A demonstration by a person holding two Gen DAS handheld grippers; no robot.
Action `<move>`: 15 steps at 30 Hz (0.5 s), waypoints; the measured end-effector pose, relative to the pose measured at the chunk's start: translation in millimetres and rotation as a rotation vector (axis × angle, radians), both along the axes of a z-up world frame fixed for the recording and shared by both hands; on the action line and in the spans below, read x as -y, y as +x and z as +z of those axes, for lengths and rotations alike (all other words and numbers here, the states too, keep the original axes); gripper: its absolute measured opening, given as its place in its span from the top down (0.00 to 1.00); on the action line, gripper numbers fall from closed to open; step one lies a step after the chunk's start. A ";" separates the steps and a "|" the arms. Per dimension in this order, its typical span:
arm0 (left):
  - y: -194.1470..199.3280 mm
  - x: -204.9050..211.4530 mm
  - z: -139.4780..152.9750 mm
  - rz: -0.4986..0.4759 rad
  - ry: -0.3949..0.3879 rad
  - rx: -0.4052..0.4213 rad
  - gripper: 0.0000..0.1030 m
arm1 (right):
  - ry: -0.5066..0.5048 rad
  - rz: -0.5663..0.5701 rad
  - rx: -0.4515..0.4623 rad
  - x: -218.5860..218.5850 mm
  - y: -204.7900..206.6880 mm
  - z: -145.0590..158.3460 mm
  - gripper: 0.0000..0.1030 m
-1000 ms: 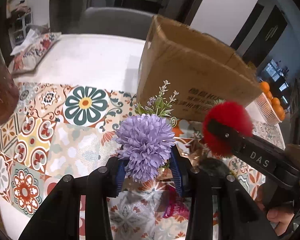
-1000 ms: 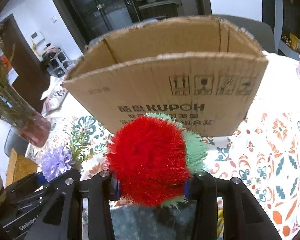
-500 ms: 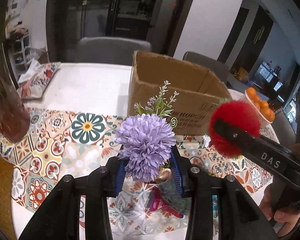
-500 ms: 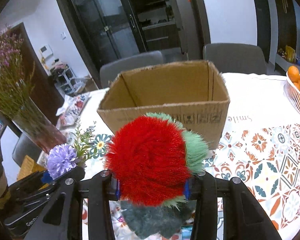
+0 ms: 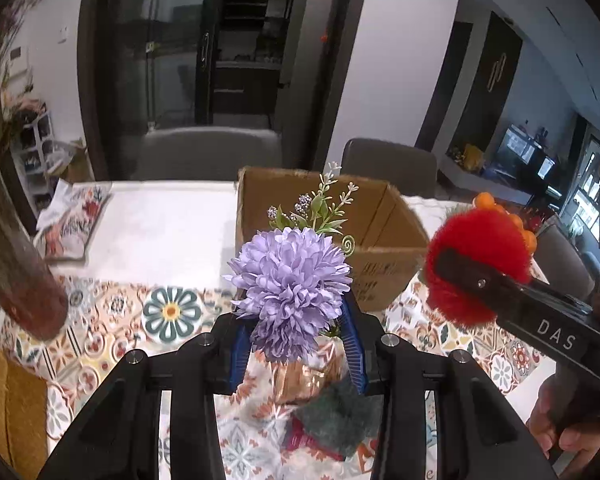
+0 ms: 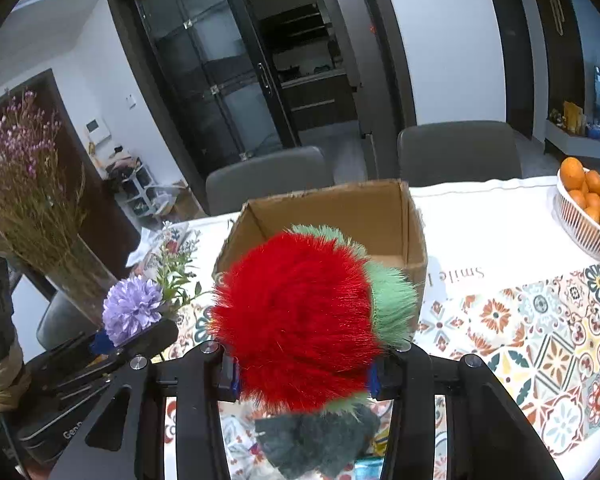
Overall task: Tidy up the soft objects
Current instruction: 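Carry the flower and pompom over the box and release both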
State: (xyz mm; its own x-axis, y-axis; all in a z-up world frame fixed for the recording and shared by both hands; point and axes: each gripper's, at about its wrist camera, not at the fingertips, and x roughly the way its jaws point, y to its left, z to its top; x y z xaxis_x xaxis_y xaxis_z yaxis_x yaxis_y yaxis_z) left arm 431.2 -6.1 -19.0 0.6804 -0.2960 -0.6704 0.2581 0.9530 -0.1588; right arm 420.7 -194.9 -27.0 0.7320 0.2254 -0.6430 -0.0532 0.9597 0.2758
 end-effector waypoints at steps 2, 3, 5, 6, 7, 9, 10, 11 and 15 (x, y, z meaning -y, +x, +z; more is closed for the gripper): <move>4.5 2.8 7.5 -0.003 0.002 0.018 0.62 | 0.000 -0.002 0.004 2.5 4.1 6.5 0.57; 7.4 3.9 10.9 -0.002 0.003 0.025 0.62 | 0.000 -0.004 0.008 3.5 5.7 9.1 0.57; 13.7 5.8 17.0 0.002 -0.002 0.030 0.62 | -0.003 -0.009 0.013 5.5 11.1 14.9 0.57; 18.8 7.3 20.5 0.001 -0.010 0.030 0.61 | -0.001 -0.010 0.014 7.1 14.4 17.2 0.57; 22.2 8.7 22.7 0.003 -0.015 0.030 0.61 | 0.002 -0.009 0.012 8.7 19.1 20.5 0.57; 31.0 10.8 25.9 0.011 -0.021 0.024 0.61 | 0.006 -0.007 0.009 11.1 26.4 24.5 0.57; 35.8 11.8 27.7 0.010 -0.030 0.022 0.61 | 0.007 -0.004 0.005 12.1 31.0 26.2 0.57; 39.8 13.1 29.4 0.008 -0.034 0.020 0.61 | 0.008 -0.002 -0.001 13.4 36.6 27.9 0.57; 59.1 19.5 33.2 0.009 -0.025 0.007 0.61 | 0.007 0.007 -0.020 17.5 55.6 33.1 0.57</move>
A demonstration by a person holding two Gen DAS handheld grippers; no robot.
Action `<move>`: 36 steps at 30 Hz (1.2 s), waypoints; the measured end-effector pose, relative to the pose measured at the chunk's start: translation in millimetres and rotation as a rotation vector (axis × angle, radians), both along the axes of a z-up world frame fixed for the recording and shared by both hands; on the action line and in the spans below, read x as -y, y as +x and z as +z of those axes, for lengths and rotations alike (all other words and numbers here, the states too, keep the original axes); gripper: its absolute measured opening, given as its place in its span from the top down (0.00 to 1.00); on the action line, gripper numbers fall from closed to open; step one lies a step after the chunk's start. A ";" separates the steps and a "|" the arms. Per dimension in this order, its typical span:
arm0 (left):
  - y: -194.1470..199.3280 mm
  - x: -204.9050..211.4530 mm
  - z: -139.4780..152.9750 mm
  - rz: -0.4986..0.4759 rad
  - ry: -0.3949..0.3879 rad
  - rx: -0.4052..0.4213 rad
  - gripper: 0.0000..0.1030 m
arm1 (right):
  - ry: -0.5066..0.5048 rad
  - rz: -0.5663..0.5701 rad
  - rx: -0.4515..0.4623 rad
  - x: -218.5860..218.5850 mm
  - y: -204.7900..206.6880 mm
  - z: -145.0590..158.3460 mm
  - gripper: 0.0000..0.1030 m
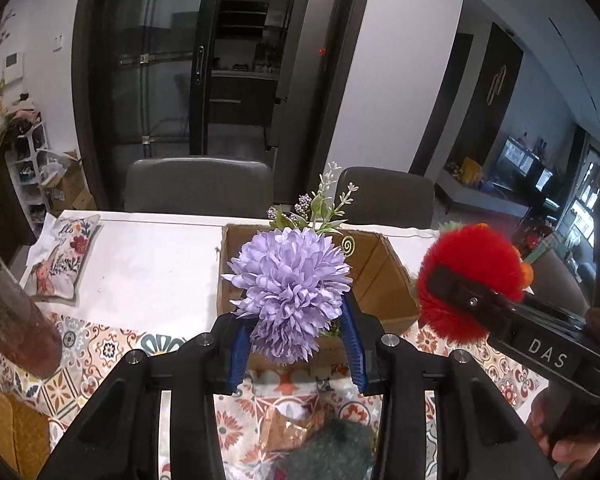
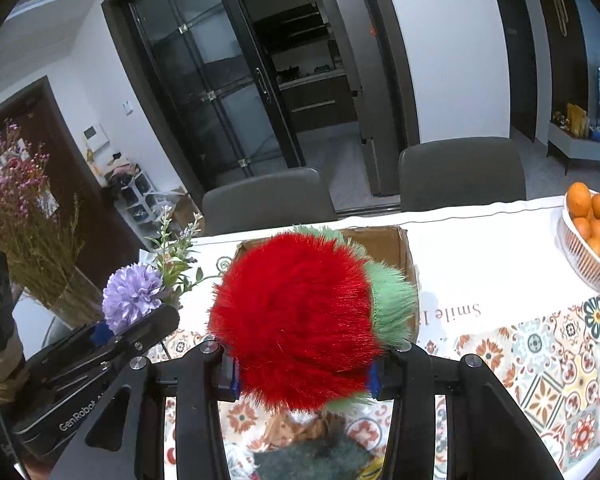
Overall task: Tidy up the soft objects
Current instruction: 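Carry the flower and pompom over the box and release both, then withdraw both tools from the box toward the remaining toys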
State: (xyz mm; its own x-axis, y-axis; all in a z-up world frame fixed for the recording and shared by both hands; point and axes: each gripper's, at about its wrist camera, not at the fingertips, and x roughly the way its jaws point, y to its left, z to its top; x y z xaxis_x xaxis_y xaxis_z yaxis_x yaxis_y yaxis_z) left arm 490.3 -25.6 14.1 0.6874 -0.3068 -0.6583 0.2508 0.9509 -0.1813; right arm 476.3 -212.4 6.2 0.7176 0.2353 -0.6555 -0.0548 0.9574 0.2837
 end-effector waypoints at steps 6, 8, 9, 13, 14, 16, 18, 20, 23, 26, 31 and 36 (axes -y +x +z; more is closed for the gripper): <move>32.6 9.8 -0.2 -0.003 -0.011 -0.062 0.61 | -0.002 0.022 -0.060 4.0 32.8 -3.1 0.56; 41.8 13.0 -0.9 -0.006 -0.016 -0.077 0.61 | 0.003 0.032 -0.084 6.2 45.2 -5.7 0.56; 47.7 14.8 -2.5 -0.008 -0.016 -0.089 0.61 | 0.007 0.031 -0.094 7.1 49.4 -6.4 0.56; 64.8 25.4 -10.5 0.000 0.016 -0.124 0.61 | -0.002 0.033 -0.145 9.6 69.9 -14.4 0.55; 67.9 26.9 -11.5 0.002 0.016 -0.129 0.61 | -0.007 0.035 -0.152 9.8 73.9 -16.0 0.55; 76.9 31.6 -17.1 0.004 0.023 -0.147 0.60 | -0.009 0.035 -0.168 10.2 82.7 -20.6 0.55; 85.3 35.7 -23.7 0.005 0.019 -0.170 0.60 | 0.000 0.044 -0.190 10.1 90.6 -26.8 0.55; 91.2 39.3 -28.3 -0.002 0.020 -0.188 0.60 | 0.003 0.049 -0.211 9.6 97.4 -32.8 0.55; 97.9 44.8 -37.5 -0.005 0.045 -0.210 0.59 | -0.006 0.046 -0.234 10.0 106.9 -43.1 0.55; 102.0 50.5 -47.2 -0.021 0.073 -0.223 0.52 | 0.004 0.043 -0.255 12.7 115.5 -51.5 0.53; 110.4 53.9 -52.2 -0.010 0.114 -0.224 0.34 | 0.007 0.024 -0.257 15.5 126.5 -57.2 0.19; 106.2 47.7 -47.4 0.019 0.146 -0.204 0.33 | 0.000 -0.018 -0.258 20.7 126.2 -55.1 0.19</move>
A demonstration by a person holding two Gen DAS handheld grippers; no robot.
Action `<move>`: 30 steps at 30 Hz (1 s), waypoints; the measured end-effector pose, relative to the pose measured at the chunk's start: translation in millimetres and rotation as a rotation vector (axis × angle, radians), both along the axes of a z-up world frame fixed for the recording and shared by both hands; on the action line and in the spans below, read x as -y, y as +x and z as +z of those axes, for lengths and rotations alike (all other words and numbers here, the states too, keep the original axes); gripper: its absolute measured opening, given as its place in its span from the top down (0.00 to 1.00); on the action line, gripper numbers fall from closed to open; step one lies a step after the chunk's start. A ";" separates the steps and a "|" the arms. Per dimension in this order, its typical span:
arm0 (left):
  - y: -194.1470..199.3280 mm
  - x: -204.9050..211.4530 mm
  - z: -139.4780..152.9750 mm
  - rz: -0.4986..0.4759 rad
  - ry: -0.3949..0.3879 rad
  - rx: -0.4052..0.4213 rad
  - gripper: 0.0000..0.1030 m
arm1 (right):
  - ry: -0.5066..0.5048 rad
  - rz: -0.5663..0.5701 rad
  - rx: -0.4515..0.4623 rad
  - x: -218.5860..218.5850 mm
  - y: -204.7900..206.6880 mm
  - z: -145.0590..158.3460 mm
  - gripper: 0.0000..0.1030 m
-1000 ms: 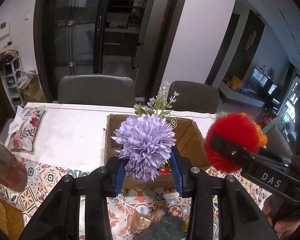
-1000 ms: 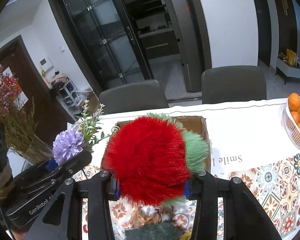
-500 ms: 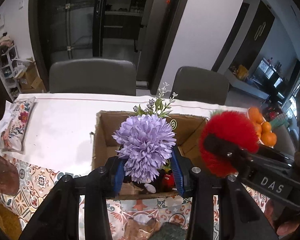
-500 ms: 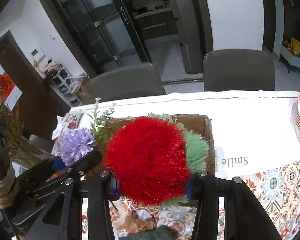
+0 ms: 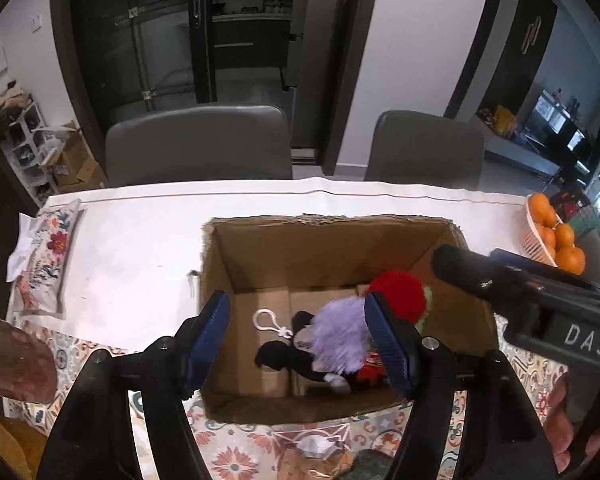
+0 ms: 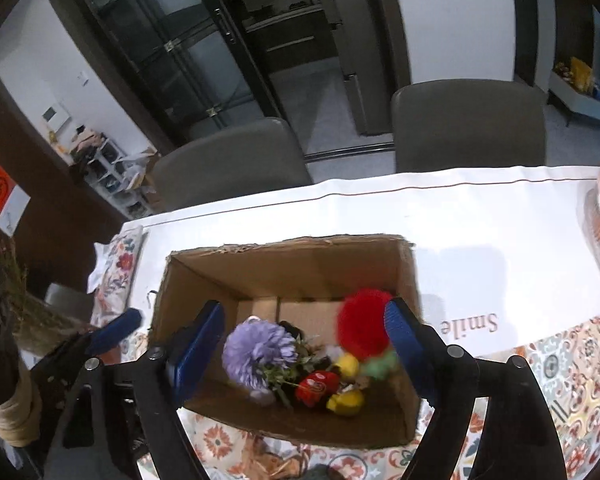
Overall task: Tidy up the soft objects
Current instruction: 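Withdraw both tools from the box toward the remaining toys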
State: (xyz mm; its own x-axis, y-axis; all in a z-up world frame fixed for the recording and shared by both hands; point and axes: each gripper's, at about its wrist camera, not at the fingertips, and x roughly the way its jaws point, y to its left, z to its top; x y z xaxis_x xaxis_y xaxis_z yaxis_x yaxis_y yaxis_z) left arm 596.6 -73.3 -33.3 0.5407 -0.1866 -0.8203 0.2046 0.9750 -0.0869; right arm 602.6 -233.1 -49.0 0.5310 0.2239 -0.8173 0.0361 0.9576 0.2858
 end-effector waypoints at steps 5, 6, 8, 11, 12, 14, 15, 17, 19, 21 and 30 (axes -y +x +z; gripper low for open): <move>-10.7 -8.1 11.1 0.026 0.059 0.054 0.29 | -0.080 -0.030 0.032 -1.2 -12.7 13.8 0.19; -13.7 -8.9 14.0 0.026 0.066 0.061 0.29 | -0.087 -0.034 0.039 -1.2 -15.5 16.9 0.19; -18.0 -10.3 19.5 0.027 0.081 0.078 0.28 | -0.104 -0.042 0.057 -0.8 -23.2 24.5 0.19; -29.8 -10.6 28.5 0.027 0.107 0.113 0.27 | -0.126 -0.047 0.073 -2.0 -34.9 34.9 0.19; -35.4 -10.8 32.3 0.025 0.122 0.128 0.26 | -0.131 -0.052 0.079 -1.8 -39.8 38.1 0.19; -43.1 -11.7 38.4 0.028 0.141 0.148 0.24 | -0.139 -0.063 0.092 -0.3 -49.9 44.4 0.19; -48.0 -13.1 41.5 0.030 0.146 0.157 0.24 | -0.140 -0.070 0.097 0.3 -56.1 47.6 0.19; -55.6 -15.3 45.6 0.028 0.146 0.167 0.23 | -0.140 -0.077 0.104 0.8 -64.8 51.9 0.19; -66.8 -17.1 50.9 0.023 0.151 0.182 0.22 | -0.143 -0.087 0.111 1.8 -74.7 56.3 0.19; -78.9 -18.7 55.6 0.016 0.154 0.200 0.21 | -0.148 -0.093 0.122 0.9 -87.6 61.2 0.19; -131.3 -21.1 62.7 -0.064 0.163 0.230 0.20 | -0.217 -0.109 0.150 -6.9 -142.2 71.2 0.19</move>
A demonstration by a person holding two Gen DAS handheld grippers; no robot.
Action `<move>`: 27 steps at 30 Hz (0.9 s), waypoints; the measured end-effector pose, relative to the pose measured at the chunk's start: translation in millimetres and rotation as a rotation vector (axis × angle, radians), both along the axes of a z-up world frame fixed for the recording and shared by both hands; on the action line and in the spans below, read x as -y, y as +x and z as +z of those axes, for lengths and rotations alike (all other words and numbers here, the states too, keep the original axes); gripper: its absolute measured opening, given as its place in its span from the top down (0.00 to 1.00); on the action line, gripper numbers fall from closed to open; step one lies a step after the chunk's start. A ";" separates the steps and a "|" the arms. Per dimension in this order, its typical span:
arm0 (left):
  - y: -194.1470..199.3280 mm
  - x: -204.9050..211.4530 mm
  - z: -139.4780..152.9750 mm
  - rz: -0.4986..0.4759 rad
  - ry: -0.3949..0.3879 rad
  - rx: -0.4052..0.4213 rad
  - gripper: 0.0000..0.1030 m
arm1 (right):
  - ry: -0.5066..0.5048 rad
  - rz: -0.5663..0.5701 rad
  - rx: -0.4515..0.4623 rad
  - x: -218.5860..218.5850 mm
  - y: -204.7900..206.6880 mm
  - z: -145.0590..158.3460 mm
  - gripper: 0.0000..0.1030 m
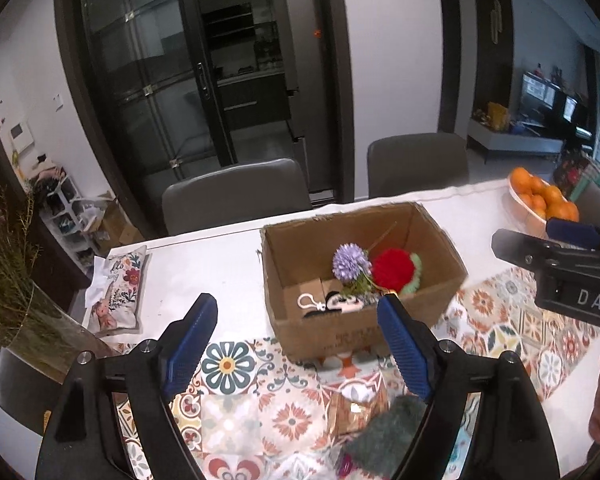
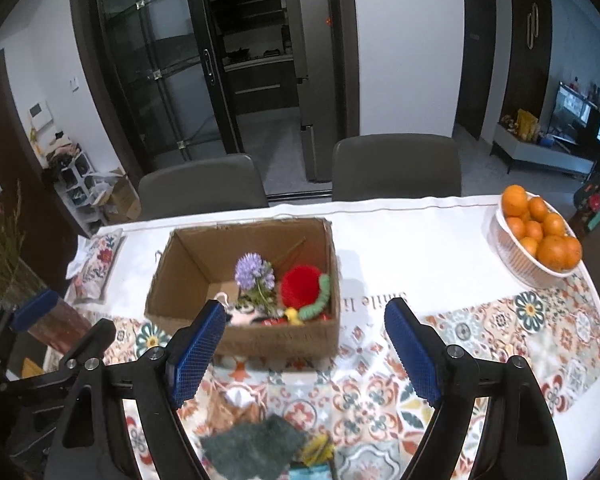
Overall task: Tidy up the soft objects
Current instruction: 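Withdraw both tools from the box toward the remaining toys, then lower the left tool onto the green knit glove and close on it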
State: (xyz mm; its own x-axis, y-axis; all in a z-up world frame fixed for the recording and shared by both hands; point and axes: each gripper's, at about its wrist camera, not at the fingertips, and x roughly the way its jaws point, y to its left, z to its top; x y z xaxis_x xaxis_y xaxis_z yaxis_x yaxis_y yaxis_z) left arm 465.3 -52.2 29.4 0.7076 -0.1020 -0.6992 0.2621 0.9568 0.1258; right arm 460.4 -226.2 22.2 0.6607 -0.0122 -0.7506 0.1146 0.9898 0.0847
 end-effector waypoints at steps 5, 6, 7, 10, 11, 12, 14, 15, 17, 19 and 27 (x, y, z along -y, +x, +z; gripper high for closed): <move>-22.5 -0.6 -7.7 -0.056 0.018 -0.023 0.20 | -0.006 0.002 -0.029 -5.5 -27.3 -5.3 0.19; -26.5 0.2 -9.9 -0.068 0.022 -0.031 0.20 | -0.006 0.002 -0.035 -6.6 -31.8 -6.8 0.19; -30.1 0.2 -11.8 -0.076 0.026 -0.037 0.20 | -0.007 0.000 -0.048 -7.5 -37.0 -9.8 0.19; -40.4 0.7 -20.0 -0.112 0.044 -0.061 0.20 | -0.016 -0.007 -0.082 -8.8 -49.8 -19.2 0.19; -43.5 1.4 -23.5 -0.121 0.052 -0.069 0.20 | -0.016 -0.011 -0.094 -8.9 -53.5 -22.9 0.19; -46.9 1.9 -26.4 -0.131 0.057 -0.076 0.20 | -0.012 -0.012 -0.106 -9.2 -57.9 -27.5 0.19; -53.0 3.4 -34.9 -0.164 0.061 -0.104 0.20 | -0.011 -0.007 -0.129 -10.6 -66.0 -37.0 0.19; -55.6 4.5 -38.5 -0.180 0.066 -0.111 0.20 | -0.014 -0.006 -0.141 -11.5 -69.8 -41.1 0.19; -61.2 7.2 -46.3 -0.200 0.082 -0.123 0.20 | -0.017 -0.006 -0.166 -13.0 -79.2 -51.6 0.19; -66.2 10.4 -54.8 -0.223 0.090 -0.138 0.20 | -0.011 -0.006 -0.195 -12.6 -87.6 -62.9 0.19; -76.1 26.5 -92.9 -0.339 0.153 -0.216 0.20 | -0.005 -0.009 -0.313 -8.3 -112.3 -107.5 0.19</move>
